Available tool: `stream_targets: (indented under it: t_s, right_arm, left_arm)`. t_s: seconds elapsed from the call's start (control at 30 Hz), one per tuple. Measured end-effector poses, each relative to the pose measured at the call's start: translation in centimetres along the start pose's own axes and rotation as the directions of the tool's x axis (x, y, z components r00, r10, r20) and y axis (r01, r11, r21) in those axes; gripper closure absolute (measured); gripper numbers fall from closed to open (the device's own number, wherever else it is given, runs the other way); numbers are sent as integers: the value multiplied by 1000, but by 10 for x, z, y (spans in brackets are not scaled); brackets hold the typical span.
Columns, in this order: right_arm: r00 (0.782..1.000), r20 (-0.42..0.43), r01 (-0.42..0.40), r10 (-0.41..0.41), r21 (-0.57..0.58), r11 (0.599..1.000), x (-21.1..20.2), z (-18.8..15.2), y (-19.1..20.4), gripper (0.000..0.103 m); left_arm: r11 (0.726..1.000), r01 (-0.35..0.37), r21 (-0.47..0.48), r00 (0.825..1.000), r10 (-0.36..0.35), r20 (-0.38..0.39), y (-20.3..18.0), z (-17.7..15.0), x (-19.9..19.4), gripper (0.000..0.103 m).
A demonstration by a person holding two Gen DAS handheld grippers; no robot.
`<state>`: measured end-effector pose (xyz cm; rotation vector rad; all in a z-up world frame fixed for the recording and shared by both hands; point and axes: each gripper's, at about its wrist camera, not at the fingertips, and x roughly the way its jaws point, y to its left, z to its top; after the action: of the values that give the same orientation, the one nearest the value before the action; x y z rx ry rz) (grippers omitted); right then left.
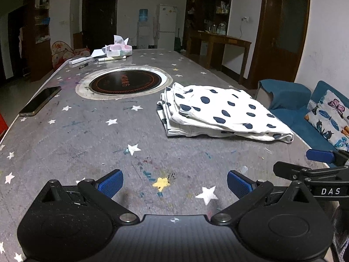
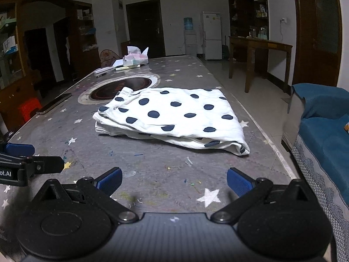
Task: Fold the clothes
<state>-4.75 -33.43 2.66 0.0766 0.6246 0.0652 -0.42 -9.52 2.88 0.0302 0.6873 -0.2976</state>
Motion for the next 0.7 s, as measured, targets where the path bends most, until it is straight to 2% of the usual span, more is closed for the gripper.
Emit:
stream_targets:
  t_s: [0.7]
  right_arm:
    - [1000, -19, 2, -1, 25, 1000, 11, 0, -3, 0]
  left_arm:
    - [999, -14, 44, 999, 16, -42, -10, 1, 15, 0]
